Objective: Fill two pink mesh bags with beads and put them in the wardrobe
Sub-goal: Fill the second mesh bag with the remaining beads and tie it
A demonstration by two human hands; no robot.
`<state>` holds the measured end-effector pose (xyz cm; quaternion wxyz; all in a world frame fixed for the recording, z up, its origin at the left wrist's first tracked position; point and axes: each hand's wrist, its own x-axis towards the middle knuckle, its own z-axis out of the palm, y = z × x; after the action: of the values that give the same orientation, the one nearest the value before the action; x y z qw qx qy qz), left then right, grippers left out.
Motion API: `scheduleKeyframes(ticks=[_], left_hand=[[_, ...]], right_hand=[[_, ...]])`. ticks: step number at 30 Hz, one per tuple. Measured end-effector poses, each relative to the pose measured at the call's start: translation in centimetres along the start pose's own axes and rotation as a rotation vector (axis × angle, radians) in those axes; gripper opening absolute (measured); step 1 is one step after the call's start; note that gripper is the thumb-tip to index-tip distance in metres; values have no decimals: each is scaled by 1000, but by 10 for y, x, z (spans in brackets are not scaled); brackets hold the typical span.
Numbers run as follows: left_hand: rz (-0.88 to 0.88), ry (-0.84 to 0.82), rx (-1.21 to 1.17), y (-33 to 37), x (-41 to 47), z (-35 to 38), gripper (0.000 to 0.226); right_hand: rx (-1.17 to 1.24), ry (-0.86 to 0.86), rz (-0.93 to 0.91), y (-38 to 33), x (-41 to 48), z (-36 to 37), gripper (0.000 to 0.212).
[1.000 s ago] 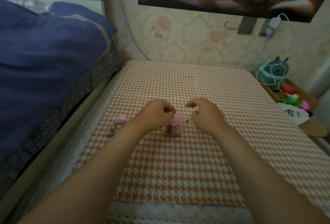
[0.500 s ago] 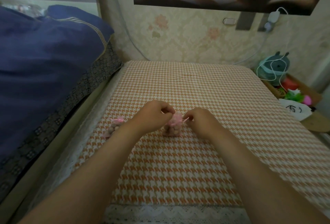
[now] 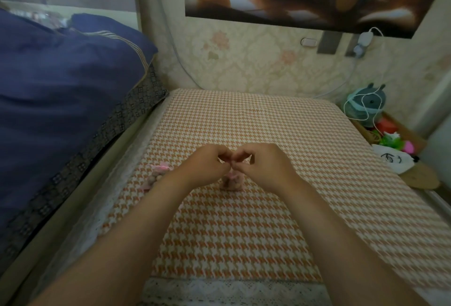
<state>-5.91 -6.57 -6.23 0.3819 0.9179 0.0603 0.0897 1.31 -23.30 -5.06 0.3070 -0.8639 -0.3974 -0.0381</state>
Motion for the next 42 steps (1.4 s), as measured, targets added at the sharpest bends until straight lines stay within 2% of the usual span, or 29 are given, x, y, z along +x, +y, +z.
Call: scheduleKeyframes(ticks=[3,8,13,15,18,19,22,24,30,35,40,42], left_hand=[[6,-31,-14,3,-3,-2,22],[-19,-8,-54,0,-3,-3,27],[-71,-65,-171,-2,0,-4,32],[-94,-117,-198,-3,-1,-3,44],[-87,-219,-132,-4,-4,3,78],[-62,-224,-87,-6,-4,6,77],[5,-177,3,-8,-2,11,41],[5,-148,5,-9,0,11,28],[47,-144,-16,-7,2,19,22],[46,-118,26,-12,3,19,22],[80,-82,93,-11,4,18,18],[86,-94,75,-11,3,18,14]], right_hand=[[-85,-53,-46,2,0,3,16],[-91,-10,-42,4,-1,1,24],[-131,-193,-19,6,-4,1,26],[-131,-207,10,6,-5,4,24],[-163,-164,25,5,-2,4,16],[-166,-156,32,6,-1,4,14],[-170,-146,11,6,-1,5,14],[-181,-155,-15,5,-1,7,16],[-255,-235,46,3,1,9,20],[-269,-110,17,3,-1,9,19],[-252,-248,-49,1,-1,11,30],[-259,-245,-55,1,-1,11,30]])
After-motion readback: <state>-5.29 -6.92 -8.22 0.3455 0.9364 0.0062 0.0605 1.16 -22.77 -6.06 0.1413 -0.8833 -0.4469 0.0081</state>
